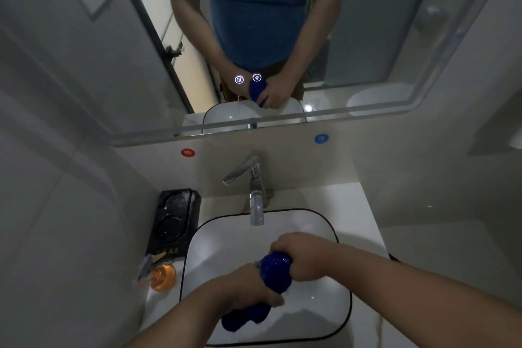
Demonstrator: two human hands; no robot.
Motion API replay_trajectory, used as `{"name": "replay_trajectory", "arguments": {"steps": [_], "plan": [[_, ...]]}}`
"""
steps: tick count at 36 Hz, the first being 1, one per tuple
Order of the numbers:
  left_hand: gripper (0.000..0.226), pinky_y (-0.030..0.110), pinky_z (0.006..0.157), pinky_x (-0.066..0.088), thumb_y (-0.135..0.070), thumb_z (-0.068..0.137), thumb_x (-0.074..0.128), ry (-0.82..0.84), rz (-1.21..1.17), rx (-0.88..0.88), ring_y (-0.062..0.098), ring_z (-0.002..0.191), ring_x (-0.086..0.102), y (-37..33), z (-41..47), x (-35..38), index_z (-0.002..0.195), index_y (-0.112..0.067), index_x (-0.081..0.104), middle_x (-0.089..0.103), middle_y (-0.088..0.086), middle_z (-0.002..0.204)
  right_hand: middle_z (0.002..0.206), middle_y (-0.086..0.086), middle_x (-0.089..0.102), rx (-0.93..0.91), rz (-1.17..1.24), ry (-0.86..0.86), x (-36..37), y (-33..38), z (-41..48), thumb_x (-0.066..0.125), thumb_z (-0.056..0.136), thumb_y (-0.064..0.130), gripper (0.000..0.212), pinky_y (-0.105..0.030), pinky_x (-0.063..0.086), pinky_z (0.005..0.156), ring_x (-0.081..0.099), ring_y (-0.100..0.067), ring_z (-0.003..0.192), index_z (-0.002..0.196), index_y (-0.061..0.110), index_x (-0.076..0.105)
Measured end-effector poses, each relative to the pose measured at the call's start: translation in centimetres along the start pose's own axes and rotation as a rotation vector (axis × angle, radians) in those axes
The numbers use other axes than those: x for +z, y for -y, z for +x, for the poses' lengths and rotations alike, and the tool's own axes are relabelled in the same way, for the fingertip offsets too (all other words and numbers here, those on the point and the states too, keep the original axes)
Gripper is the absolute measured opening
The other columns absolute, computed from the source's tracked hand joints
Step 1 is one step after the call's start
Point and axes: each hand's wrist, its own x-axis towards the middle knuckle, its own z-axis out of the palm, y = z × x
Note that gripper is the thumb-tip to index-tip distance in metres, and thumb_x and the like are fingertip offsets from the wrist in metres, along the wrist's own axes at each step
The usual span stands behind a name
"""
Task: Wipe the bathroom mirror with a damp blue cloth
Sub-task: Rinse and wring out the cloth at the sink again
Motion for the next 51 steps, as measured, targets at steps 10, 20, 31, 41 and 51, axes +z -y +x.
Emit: {"name": "replay_trajectory", "arguments": {"steps": [10,20,31,41,51], "plan": [[0.05,0.025,0.064,0.053,-0.045,0.083,0.073,-0.584,0.311,0.148,0.01,0.079,0.068,0.9,1.6,2.9,0.118,-0.038,0.038,0.069,-0.012,0.094,0.093,-0.011,0.076,0.393,0.156,0.207,-1.8,1.5,2.3,0.068,0.085,0.017,0.022,-0.034,0.061,0.071,0.072,-0.025,0.078,0.105,0.012,0.074],[0.037,0.047,0.084,0.066,-0.011,0.079,0.079,-0.206,-0.597,0.068,0.026,0.08,0.074,0.9,1.4,0.2,0.115,-0.012,0.069,0.079,0.016,0.094,0.108,-0.015,0.065,0.312,1.453,0.061,-0.4,-3.1,0.0,0.074,0.087,0.047,0.057,-0.035,0.048,0.08,0.062,-0.024,0.088,0.127,0.006,0.067],[0.049,0.039,0.07,0.062,0.001,0.084,0.075,0.266,-1.032,-0.065,0.033,0.076,0.075,-2.3,-1.3,1.6,0.13,-0.003,0.059,0.068,0.019,0.096,0.128,-0.022,0.072,0.06,1.807,-0.277,0.5,2.2,1.2,0.068,0.092,0.021,0.05,-0.047,0.063,0.092,0.073,-0.04,0.11,0.14,0.009,0.064],[0.027,0.03,0.068,0.052,-0.003,0.083,0.071,-0.177,-0.715,-0.046,0.024,0.076,0.064,-0.9,2.4,2.6,0.11,-0.006,0.068,0.068,0.011,0.088,0.099,-0.021,0.076,0.54,1.541,-0.588,1.6,3.5,4.9,0.069,0.098,0.019,0.008,-0.049,0.067,0.083,0.077,-0.034,0.082,0.105,0.014,0.071],[0.019,0.02,0.062,0.05,-0.023,0.086,0.071,-0.505,-0.068,0.071,0.009,0.081,0.068,0.0,3.7,2.6,0.099,-0.024,0.057,0.071,-0.006,0.091,0.09,-0.012,0.069,0.716,1.172,-0.761,3.3,3.4,6.2,0.054,0.103,0.023,0.023,-0.033,0.055,0.079,0.067,-0.025,0.084,0.086,0.011,0.063]]}}
